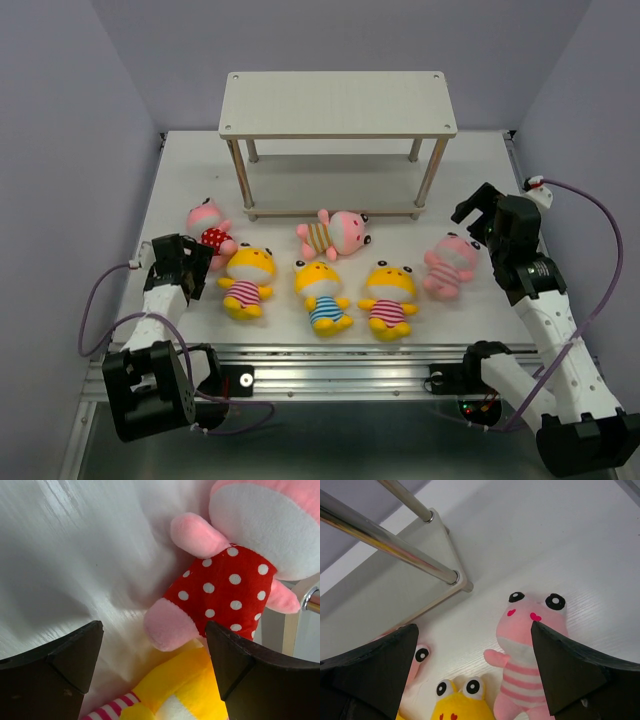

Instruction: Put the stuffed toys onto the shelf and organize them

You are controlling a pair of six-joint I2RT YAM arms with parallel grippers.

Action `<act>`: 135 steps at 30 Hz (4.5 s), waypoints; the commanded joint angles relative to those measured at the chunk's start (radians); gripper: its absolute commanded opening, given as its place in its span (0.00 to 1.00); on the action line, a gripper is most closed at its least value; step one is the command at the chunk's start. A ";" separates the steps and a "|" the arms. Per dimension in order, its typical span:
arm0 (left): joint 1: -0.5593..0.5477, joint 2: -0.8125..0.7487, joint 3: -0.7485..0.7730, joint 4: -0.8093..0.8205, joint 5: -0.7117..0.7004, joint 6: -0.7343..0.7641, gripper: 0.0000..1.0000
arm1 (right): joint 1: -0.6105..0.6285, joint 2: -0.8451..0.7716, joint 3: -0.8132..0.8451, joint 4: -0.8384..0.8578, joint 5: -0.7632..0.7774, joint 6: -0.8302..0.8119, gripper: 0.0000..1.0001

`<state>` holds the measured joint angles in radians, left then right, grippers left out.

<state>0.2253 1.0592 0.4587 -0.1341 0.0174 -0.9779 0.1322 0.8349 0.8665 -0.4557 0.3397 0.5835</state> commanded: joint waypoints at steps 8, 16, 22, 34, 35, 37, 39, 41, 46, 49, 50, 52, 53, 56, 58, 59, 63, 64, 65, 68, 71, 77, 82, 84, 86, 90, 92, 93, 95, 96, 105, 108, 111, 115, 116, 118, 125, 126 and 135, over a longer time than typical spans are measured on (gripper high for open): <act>0.019 0.015 -0.078 0.128 0.069 -0.013 0.86 | 0.000 -0.017 -0.004 0.051 0.030 0.001 1.00; 0.026 0.041 -0.112 0.220 0.102 -0.018 0.55 | 0.000 -0.019 -0.006 0.051 0.033 0.009 1.00; 0.026 0.081 -0.104 0.258 0.122 -0.013 0.40 | 0.000 -0.023 -0.011 0.052 0.012 0.004 1.00; 0.026 -0.043 -0.019 0.128 0.037 0.085 0.00 | 0.000 -0.036 -0.017 0.051 0.025 -0.011 1.00; 0.026 -0.068 -0.011 0.099 0.026 0.090 0.00 | 0.000 -0.036 -0.018 0.051 0.024 -0.011 1.00; 0.028 -0.152 0.017 0.050 0.013 0.113 0.00 | 0.000 -0.036 -0.020 0.051 0.021 -0.013 1.00; 0.025 -0.218 0.041 0.015 -0.002 0.130 0.00 | 0.000 -0.037 -0.023 0.051 0.019 -0.013 1.00; 0.023 -0.252 0.072 -0.031 -0.007 0.143 0.00 | 0.000 -0.036 -0.024 0.052 0.016 -0.014 1.00; 0.016 -0.332 0.112 -0.078 0.059 0.215 0.00 | 0.000 -0.039 -0.024 0.052 0.012 -0.028 1.00; 0.008 -0.372 0.120 -0.065 0.148 0.248 0.00 | 0.000 -0.046 -0.027 0.052 0.012 -0.031 1.00; 0.005 -0.381 0.123 -0.061 0.173 0.260 0.00 | 0.000 -0.049 -0.029 0.051 0.009 -0.030 1.00; -0.006 -0.409 0.144 -0.059 0.258 0.283 0.00 | 0.000 -0.054 -0.034 0.051 0.007 -0.033 1.00; -0.013 -0.416 0.150 -0.059 0.315 0.300 0.00 | 0.000 -0.057 -0.034 0.051 0.005 -0.033 1.00; -0.029 -0.453 0.169 -0.059 0.401 0.318 0.00 | 0.000 -0.066 -0.040 0.052 0.004 -0.034 1.00; -0.044 -0.472 0.176 -0.061 0.429 0.337 0.00 | 0.000 -0.075 -0.041 0.051 0.004 -0.037 1.00; -0.049 -0.473 0.184 -0.061 0.455 0.344 0.00 | 0.000 -0.079 -0.043 0.052 0.004 -0.040 1.00; -0.093 -0.458 0.181 -0.050 0.467 0.357 0.00 | 0.000 -0.091 -0.044 0.052 0.004 -0.042 1.00; -0.130 -0.447 0.175 -0.030 0.469 0.348 0.00 | 0.000 -0.094 -0.046 0.052 0.002 -0.042 1.00; -0.156 -0.443 0.175 -0.019 0.457 0.340 0.00 | 0.000 -0.097 -0.047 0.057 0.002 -0.045 1.00; -0.289 -0.424 0.185 0.014 0.348 0.308 0.00 | 0.000 -0.103 -0.057 0.069 -0.001 -0.051 1.00; -0.366 -0.404 0.189 0.071 0.313 0.271 0.00 | 0.000 -0.100 -0.063 0.075 -0.005 -0.051 1.00; -0.472 -0.321 0.184 0.236 0.216 0.229 0.00 | 0.000 -0.089 -0.063 0.083 -0.008 -0.066 1.00; -0.561 -0.260 0.169 0.433 0.092 0.228 0.00 | 0.000 -0.083 -0.061 0.086 -0.013 -0.073 1.00; -0.569 -0.231 0.167 0.490 0.084 0.226 0.00 | 0.000 -0.080 -0.060 0.089 -0.011 -0.077 1.00; -0.583 -0.177 0.173 0.562 0.082 0.234 0.00 | 0.000 -0.079 -0.060 0.091 -0.010 -0.079 1.00; -0.595 -0.090 0.204 0.608 0.004 0.252 0.00 | 0.000 -0.076 -0.061 0.091 -0.010 -0.082 1.00; -0.598 -0.042 0.209 0.664 0.004 0.258 0.00 | 0.000 -0.073 -0.061 0.091 -0.004 -0.082 1.00; -0.600 -0.025 0.215 0.674 -0.002 0.263 0.00 | 0.000 -0.072 -0.061 0.092 -0.002 -0.082 1.00; -0.600 0.018 0.227 0.688 -0.032 0.269 0.00 | 0.000 -0.069 -0.061 0.092 -0.001 -0.082 1.00; -0.601 0.031 0.227 0.700 -0.063 0.271 0.00 | 0.000 -0.069 -0.060 0.092 -0.001 -0.083 1.00; -0.603 0.189 0.212 0.844 -0.086 0.284 0.00 | 0.000 -0.065 -0.060 0.095 -0.007 -0.091 1.00; -0.603 0.235 0.216 0.873 -0.094 0.298 0.00 | 0.000 -0.068 -0.058 0.095 -0.010 -0.091 1.00; -0.603 0.265 0.222 0.878 -0.129 0.308 0.00 | 0.000 -0.069 -0.061 0.100 -0.011 -0.094 1.00; -0.604 0.329 0.242 0.887 -0.128 0.332 0.00 | 0.000 -0.069 -0.067 0.101 -0.002 -0.091 1.00; -0.603 0.341 0.253 0.887 -0.116 0.337 0.00 | 0.000 -0.068 -0.066 0.100 0.002 -0.087 1.00; -0.603 0.363 0.259 0.889 -0.116 0.329 0.00 | 0.000 -0.068 -0.066 0.100 0.007 -0.085 1.00; -0.603 0.398 0.276 0.887 -0.158 0.332 0.00 | 0.000 -0.072 -0.069 0.100 0.013 -0.086 1.00; -0.604 0.400 0.279 0.884 -0.163 0.332 0.00 | 0.000 -0.071 -0.069 0.101 0.012 -0.088 1.00; -0.603 0.418 0.311 0.824 -0.207 0.344 0.00 | 0.000 -0.065 -0.069 0.101 0.021 -0.093 1.00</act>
<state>-0.3733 1.4891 0.7273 0.6712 -0.1417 -0.6609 0.1322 0.7738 0.8028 -0.4065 0.3363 0.5083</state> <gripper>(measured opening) 0.037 0.998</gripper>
